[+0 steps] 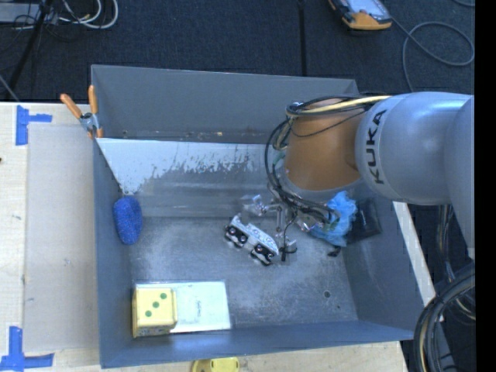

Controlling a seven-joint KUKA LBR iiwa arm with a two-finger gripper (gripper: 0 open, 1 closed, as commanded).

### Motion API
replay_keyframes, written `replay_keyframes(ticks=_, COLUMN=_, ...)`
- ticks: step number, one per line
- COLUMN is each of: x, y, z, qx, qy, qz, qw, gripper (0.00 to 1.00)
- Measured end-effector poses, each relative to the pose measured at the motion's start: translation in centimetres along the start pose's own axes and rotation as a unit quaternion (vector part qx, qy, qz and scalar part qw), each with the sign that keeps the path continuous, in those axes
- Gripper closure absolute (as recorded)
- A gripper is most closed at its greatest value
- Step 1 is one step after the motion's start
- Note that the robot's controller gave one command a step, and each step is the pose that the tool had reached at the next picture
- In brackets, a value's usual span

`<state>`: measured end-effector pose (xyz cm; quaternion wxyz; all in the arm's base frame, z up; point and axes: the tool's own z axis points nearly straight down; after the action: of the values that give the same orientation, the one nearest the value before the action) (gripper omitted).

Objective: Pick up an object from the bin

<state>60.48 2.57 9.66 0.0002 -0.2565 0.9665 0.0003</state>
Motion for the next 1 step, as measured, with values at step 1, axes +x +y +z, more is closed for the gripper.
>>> replay_keyframes(ticks=1, x=2.38, y=-2.40, z=0.27, qx=-0.001, qy=-0.0003, qz=-0.033, qw=0.9995, gripper=0.00)
